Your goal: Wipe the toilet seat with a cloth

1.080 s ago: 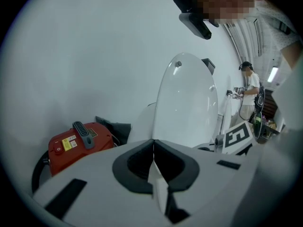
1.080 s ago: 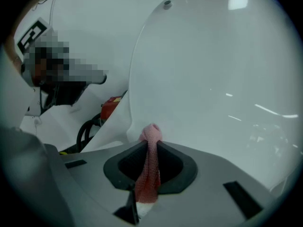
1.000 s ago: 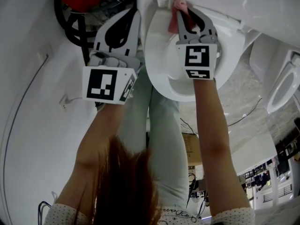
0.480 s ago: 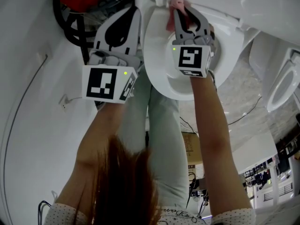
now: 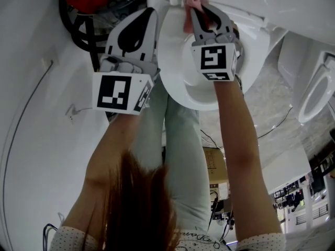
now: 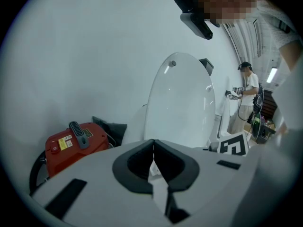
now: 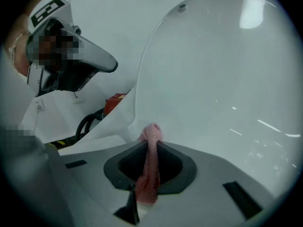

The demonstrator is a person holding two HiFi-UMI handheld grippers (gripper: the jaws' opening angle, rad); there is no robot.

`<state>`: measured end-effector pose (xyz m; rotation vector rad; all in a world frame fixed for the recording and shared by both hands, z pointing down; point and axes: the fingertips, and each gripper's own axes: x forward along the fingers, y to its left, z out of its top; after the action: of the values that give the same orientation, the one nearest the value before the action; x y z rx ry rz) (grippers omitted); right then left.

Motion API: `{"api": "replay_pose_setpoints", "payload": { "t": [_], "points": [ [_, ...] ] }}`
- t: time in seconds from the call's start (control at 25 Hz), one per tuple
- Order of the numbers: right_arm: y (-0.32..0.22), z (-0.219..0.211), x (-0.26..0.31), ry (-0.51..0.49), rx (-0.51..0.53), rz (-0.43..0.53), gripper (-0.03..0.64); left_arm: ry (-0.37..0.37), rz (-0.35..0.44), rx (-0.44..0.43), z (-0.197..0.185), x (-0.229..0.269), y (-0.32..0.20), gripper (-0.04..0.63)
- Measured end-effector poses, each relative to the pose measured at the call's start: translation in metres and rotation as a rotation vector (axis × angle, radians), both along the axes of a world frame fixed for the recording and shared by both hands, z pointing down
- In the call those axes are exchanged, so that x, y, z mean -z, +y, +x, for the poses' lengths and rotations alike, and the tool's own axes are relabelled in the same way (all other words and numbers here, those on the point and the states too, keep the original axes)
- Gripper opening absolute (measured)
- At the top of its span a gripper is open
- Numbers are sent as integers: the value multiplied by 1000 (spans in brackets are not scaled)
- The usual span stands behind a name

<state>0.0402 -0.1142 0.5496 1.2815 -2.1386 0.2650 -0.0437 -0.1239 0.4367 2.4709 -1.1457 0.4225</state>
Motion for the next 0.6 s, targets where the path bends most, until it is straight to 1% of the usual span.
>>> {"api": "replay_pose_setpoints", "payload": {
  "t": [0.24,0.6],
  "points": [
    [1,0,0,36,51,19,58,-8,8,2,3,1,1,5],
    [4,8,0,50,70,34,58,-14,12,5,5,3,1,5]
  ]
}}
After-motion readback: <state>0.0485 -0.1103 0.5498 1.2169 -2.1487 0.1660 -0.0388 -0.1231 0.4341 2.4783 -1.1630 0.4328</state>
